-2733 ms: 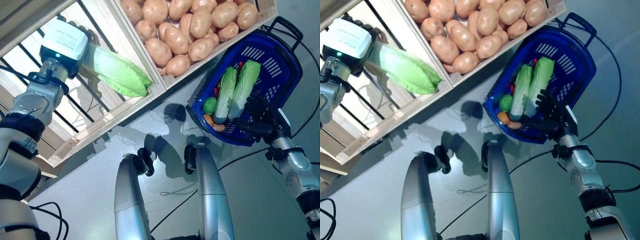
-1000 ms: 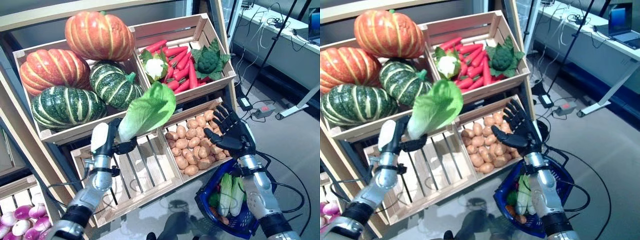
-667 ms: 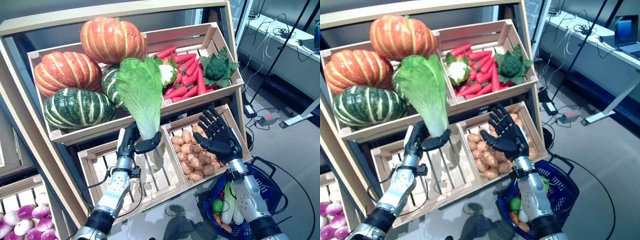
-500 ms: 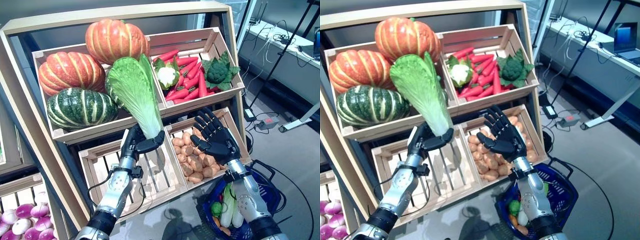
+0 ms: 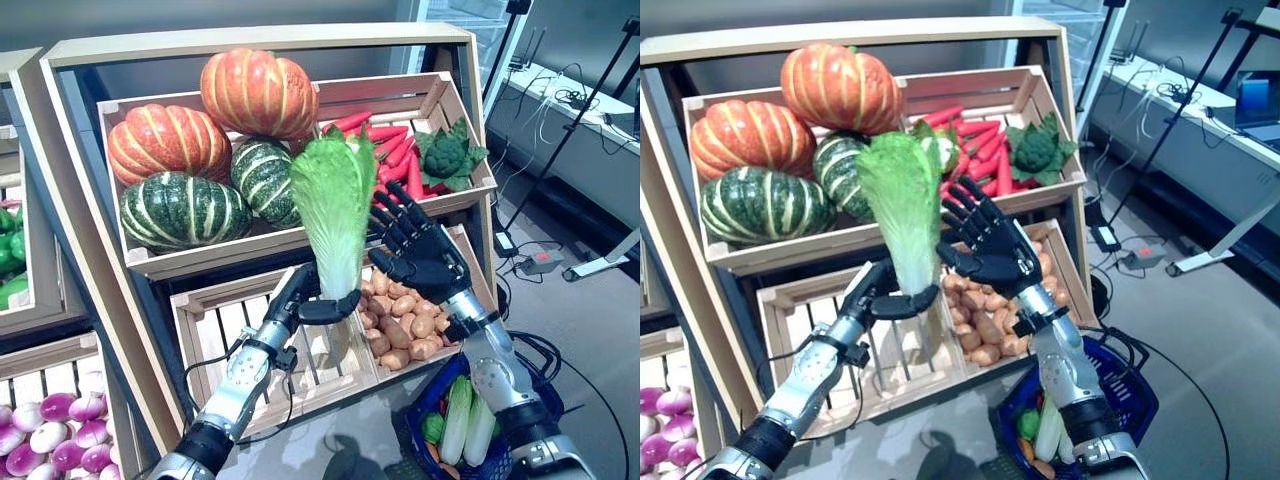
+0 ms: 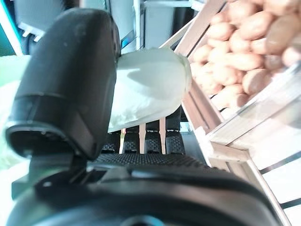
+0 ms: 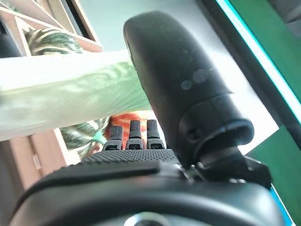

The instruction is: Put vegetables into the basket

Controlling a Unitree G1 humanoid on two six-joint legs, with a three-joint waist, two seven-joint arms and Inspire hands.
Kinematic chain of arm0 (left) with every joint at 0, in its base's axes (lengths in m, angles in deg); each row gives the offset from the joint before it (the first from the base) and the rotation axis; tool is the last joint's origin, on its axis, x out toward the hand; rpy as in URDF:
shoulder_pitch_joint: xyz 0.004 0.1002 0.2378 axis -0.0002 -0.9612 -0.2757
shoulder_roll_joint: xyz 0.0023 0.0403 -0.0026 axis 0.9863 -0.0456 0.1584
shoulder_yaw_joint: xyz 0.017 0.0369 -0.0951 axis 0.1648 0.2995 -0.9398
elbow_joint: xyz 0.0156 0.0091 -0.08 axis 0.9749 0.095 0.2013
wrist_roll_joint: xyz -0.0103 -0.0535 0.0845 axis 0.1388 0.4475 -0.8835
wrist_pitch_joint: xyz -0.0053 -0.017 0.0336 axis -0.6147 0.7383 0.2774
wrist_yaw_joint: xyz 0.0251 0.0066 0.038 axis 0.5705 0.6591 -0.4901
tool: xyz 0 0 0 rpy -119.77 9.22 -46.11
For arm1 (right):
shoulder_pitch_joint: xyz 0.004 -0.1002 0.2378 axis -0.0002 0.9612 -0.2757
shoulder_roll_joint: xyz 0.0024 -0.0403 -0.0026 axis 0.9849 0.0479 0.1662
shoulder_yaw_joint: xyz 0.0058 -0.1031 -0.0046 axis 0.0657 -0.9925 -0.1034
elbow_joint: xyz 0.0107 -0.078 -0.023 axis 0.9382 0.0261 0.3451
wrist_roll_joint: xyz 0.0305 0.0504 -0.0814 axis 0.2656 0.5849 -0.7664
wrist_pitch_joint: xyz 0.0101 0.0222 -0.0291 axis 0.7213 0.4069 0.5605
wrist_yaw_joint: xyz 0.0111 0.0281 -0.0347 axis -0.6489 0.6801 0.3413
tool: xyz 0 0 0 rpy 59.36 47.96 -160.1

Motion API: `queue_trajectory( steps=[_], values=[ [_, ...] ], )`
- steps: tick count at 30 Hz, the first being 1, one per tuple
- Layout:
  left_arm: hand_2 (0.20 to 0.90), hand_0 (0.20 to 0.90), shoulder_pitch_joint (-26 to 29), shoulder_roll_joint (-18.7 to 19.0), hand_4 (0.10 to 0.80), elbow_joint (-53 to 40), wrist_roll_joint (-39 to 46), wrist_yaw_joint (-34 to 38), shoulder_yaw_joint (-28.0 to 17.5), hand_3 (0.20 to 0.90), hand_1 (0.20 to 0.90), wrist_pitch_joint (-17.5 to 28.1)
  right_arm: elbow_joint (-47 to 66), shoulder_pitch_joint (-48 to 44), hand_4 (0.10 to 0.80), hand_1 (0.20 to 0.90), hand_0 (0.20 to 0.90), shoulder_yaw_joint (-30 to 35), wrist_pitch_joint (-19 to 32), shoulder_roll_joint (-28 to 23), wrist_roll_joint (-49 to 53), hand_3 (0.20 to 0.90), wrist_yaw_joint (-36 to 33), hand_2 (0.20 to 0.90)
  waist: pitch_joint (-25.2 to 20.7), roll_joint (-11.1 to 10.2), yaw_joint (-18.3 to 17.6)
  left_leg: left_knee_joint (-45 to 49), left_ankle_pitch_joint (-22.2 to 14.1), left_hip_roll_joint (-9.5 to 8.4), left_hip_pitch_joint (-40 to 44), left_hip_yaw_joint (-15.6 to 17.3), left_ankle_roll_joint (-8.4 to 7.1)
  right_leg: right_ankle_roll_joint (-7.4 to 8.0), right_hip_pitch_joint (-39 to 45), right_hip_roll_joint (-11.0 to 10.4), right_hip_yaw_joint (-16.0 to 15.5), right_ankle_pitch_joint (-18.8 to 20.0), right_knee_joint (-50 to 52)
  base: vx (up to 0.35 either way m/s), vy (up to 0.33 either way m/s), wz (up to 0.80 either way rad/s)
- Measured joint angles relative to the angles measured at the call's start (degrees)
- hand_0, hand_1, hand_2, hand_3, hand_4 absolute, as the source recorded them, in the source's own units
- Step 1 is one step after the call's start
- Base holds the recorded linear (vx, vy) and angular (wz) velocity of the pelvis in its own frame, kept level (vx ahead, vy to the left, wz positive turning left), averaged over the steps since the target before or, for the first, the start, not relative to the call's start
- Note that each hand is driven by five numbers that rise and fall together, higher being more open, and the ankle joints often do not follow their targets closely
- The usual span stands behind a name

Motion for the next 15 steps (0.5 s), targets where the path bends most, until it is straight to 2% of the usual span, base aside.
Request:
queue_trajectory(
  steps=[7,15],
  values=[
    [0.3,0.3,0.0,1.4,0.4,1.62,-1.61,-1.93,0.76,0.3,0.3,0.0,0.0,-5.45,0.8,0.9,0.9,0.04,-4.38,-4.02,2.17,0.9,0.86,0.9,-0.01,-0.02,0.42,0.0,0.12,-0.03,0.03,-0.11,0.02,0.01,0.13,0.01,-0.01,0.05,-0.06,0.0,0.0,0.0],
    [0.3,0.3,0.0,4.47,0.4,1.77,-2.19,-3.74,2.49,0.3,0.3,0.0,-1.85,-8.9,0.8,0.9,0.9,-0.75,-13.45,-5.76,5.62,0.9,4.85,0.9,-0.03,-0.04,1.43,0.0,0.16,-0.11,0.08,-0.34,0.06,0.01,0.32,-0.05,-0.19,0.05,-0.07,0.0,0.0,0.0]
  ],
)
